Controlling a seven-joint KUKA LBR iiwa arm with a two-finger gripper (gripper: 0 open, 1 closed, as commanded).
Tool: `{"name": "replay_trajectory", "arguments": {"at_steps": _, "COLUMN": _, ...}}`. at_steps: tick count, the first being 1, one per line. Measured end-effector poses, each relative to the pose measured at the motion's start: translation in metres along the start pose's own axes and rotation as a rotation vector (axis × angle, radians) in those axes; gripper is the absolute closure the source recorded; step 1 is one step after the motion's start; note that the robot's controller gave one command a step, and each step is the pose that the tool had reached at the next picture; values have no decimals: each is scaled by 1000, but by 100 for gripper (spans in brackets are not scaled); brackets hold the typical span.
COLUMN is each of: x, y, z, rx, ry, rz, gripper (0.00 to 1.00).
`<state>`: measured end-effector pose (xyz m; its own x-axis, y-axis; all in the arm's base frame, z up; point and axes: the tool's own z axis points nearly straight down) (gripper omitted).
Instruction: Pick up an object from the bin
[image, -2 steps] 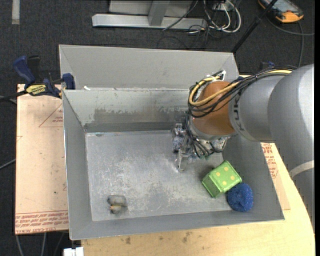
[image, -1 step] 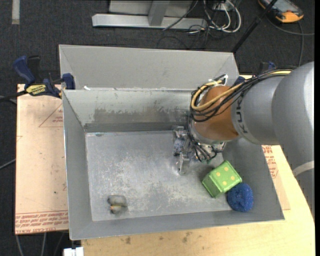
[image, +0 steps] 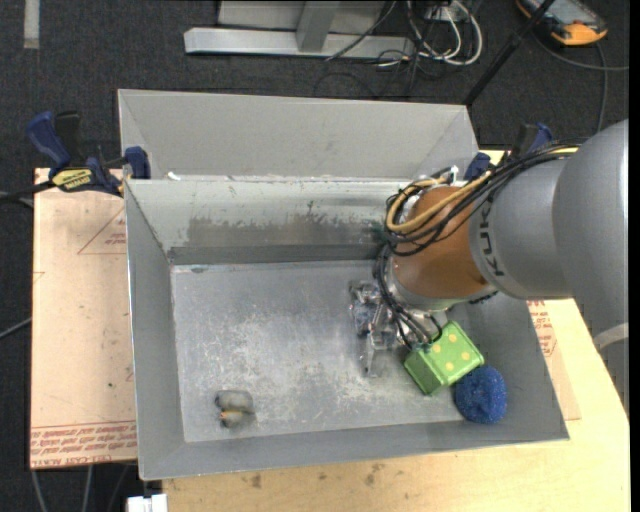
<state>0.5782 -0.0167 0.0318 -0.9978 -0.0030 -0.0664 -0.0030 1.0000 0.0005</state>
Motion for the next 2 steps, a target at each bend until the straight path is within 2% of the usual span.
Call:
{"name": "replay_trajectory", "arguments": {"at_steps": 1, "x": -31, "y": -30, "z": -25, "rx": 2, "ry": 63, "rz": 132, "gripper": 0}}
{"name": "replay_trajectory", "arguments": {"at_steps": 2, "x": -4, "y": -63, "z": -38, "rx": 1, "ry": 65, "rz": 89, "gripper": 100}}
